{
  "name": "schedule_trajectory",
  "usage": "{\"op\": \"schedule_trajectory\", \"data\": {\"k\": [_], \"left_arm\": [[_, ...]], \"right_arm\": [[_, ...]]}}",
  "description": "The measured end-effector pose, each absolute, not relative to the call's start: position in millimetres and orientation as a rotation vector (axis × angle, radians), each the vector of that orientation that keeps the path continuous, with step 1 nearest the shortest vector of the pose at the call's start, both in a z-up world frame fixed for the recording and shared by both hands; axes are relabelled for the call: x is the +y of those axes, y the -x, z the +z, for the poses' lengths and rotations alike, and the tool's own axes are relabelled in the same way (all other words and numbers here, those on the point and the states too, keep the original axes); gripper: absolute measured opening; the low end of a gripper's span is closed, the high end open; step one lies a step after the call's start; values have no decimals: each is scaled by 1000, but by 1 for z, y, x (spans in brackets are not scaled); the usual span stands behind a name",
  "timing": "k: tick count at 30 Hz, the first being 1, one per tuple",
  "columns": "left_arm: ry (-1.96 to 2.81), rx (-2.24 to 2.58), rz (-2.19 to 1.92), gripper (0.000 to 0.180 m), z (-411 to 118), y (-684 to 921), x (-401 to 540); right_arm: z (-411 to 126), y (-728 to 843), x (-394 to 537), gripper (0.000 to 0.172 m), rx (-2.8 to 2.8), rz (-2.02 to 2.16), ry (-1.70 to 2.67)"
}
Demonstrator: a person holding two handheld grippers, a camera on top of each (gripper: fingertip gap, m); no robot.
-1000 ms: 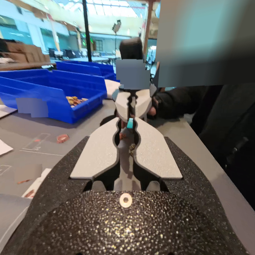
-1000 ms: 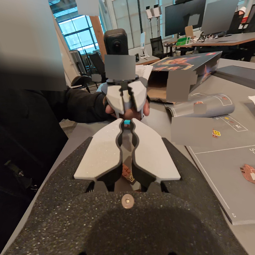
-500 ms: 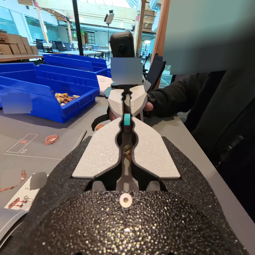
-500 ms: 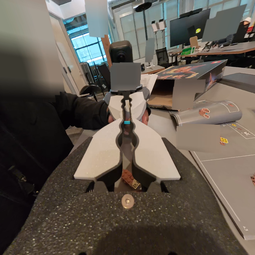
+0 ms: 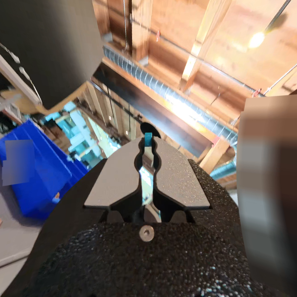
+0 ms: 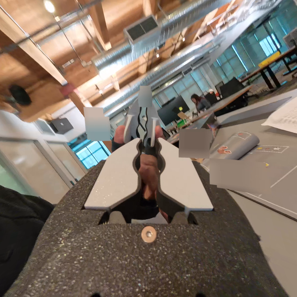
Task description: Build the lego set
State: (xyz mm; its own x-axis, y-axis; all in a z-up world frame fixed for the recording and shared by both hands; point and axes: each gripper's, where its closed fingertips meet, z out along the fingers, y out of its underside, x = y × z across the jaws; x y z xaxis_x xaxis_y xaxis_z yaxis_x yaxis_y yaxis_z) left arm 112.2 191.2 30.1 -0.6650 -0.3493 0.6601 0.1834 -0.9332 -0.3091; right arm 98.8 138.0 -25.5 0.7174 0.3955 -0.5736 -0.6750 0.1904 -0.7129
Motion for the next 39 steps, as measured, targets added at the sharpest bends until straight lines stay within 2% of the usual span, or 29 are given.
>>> {"op": "schedule_trajectory", "data": {"k": [6, 7, 18, 23, 26, 30, 39], "left_arm": [[983, 23, -2604, 7, 42, -98, 210], [975, -3, -2618, 7, 43, -98, 209], [1033, 76, -2564, 7, 43, -94, 210], [1155, 605, -2248, 7, 15, -97, 192], [1272, 1084, -1971, 7, -29, -96, 169], [1354, 1550, -1603, 7, -83, -88, 147], [1339, 1909, -1365, 7, -128, -72, 117]], "right_arm": [[-11, -85, 129, 10, 215, 674, 1119], [-12, -77, 130, 5, 184, 694, 1137], [-18, -48, 133, 0, 92, 955, 1205], [-15, -82, 121, 3, -44, 636, 1390], [-46, -101, 114, 7, -211, 422, 1634], [-95, -99, 106, 21, -435, 375, 1882], [-146, -89, 90, 41, -909, 340, 2084]]}}
